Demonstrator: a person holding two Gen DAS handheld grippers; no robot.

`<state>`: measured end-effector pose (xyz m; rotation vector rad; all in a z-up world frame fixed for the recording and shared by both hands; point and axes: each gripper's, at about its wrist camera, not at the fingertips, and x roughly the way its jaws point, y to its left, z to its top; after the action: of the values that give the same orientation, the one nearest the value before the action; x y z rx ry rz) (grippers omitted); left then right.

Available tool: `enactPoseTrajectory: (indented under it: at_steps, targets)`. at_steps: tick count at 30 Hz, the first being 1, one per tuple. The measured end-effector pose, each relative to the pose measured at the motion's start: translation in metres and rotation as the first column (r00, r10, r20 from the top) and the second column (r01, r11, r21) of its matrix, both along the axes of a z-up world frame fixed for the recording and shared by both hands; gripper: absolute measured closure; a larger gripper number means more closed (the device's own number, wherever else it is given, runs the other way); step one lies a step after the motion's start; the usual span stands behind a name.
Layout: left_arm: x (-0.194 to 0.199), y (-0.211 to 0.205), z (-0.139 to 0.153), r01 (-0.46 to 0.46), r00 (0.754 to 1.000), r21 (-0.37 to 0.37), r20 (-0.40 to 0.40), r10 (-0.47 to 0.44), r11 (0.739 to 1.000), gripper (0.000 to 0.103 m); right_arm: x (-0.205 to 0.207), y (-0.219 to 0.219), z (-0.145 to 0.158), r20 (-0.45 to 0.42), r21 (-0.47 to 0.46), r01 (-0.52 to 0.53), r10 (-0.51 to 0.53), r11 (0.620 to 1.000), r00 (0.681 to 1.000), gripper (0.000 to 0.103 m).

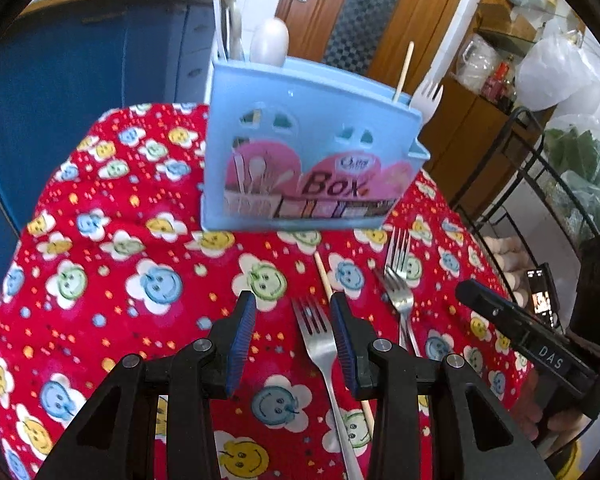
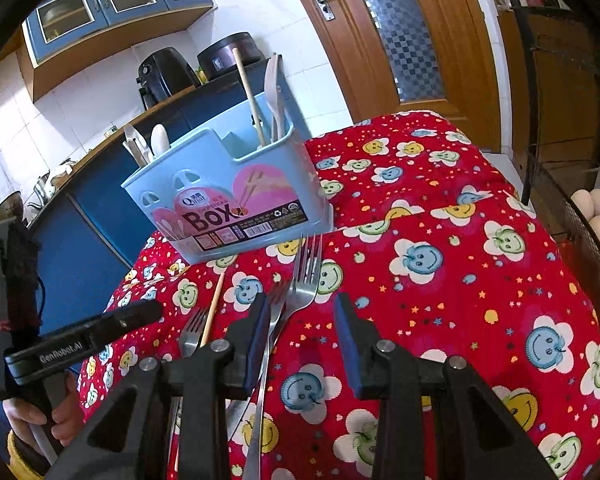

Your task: Organize utensils

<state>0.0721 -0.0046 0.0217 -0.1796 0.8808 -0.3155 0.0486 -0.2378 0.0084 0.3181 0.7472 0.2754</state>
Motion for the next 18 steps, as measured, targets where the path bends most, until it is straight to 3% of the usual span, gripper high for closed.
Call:
enactPoseTrajectory:
  at_steps: [11,18]
  targets:
    - [0.007,-0.009,-0.026,0.031,0.994,-0.038,-0.099,-0.035,0.999,0.064,0.002,-0.001,-0.007,-0.018,0.007,0.002,-0.002,1.000,1.000,0.067]
    - [0.009,-0.014,-0.035,0.058,0.991,-0.069,-0.117,-0.065,0.996,0.064,0.003,-0.001,-0.008,-0.023,0.005,0.000,0.000,1.000,1.000,0.067]
